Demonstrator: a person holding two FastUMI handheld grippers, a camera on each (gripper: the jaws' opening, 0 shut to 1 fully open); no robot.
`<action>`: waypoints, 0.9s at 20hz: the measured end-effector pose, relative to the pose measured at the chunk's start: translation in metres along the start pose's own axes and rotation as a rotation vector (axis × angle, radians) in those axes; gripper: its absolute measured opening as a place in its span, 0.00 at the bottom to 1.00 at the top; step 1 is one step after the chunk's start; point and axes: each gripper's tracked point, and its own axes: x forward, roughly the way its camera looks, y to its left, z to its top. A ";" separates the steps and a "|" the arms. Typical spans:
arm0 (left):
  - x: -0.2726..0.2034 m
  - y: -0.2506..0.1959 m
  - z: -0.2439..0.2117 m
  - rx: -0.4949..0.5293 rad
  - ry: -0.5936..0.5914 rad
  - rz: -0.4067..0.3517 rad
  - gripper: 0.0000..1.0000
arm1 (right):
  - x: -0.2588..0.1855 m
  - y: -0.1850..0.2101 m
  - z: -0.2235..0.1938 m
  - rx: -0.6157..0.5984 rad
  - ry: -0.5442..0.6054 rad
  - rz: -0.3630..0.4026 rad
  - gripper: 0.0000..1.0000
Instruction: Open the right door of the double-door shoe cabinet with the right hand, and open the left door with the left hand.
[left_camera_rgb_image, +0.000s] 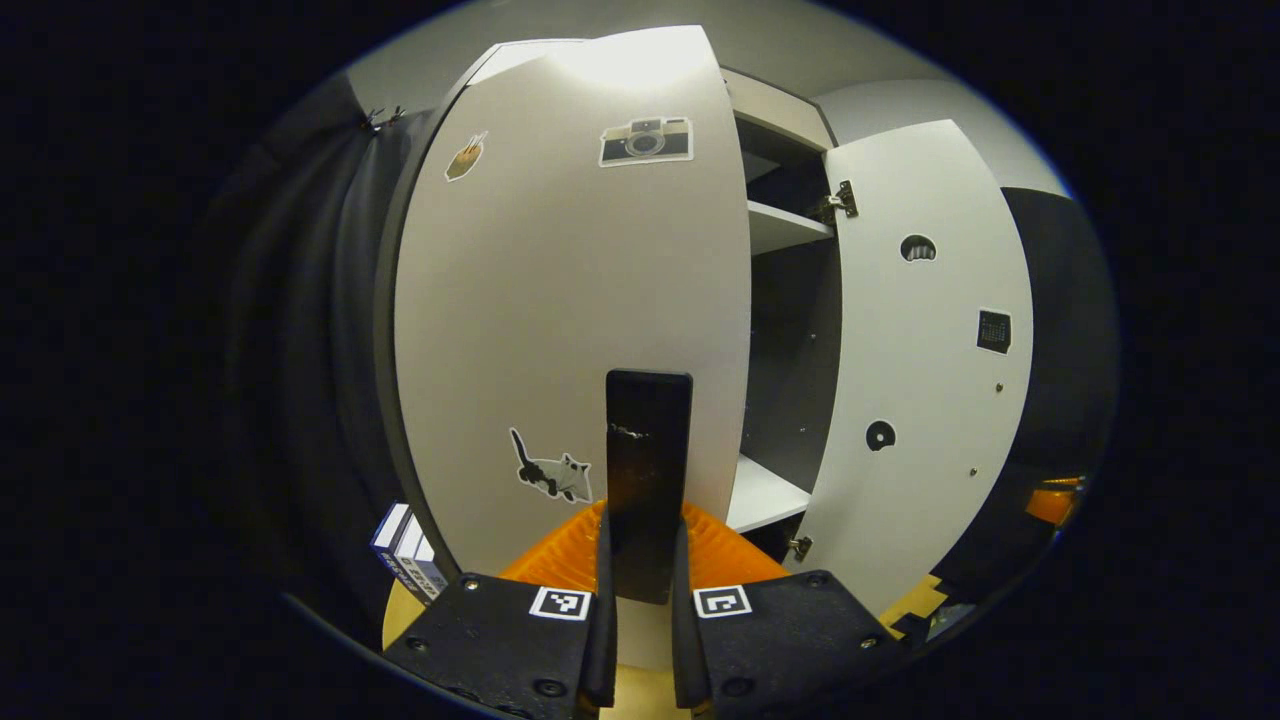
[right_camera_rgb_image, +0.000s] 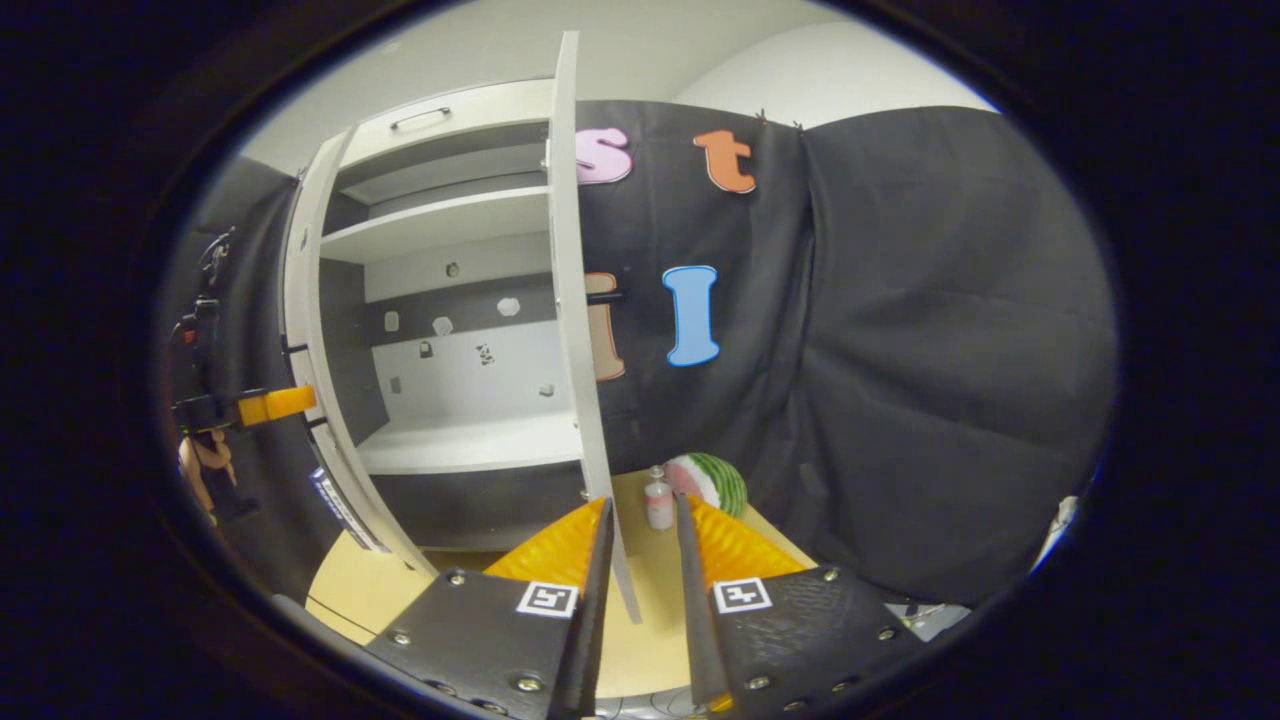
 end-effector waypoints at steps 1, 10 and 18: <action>-0.002 0.001 0.000 0.000 0.000 -0.005 0.23 | 0.001 0.003 -0.001 -0.004 0.003 0.010 0.31; -0.028 0.014 -0.003 0.002 0.001 -0.018 0.23 | 0.018 0.035 0.002 -0.074 0.010 0.090 0.35; -0.052 0.031 -0.004 -0.020 -0.011 0.010 0.22 | 0.025 0.074 0.002 -0.165 0.008 0.177 0.31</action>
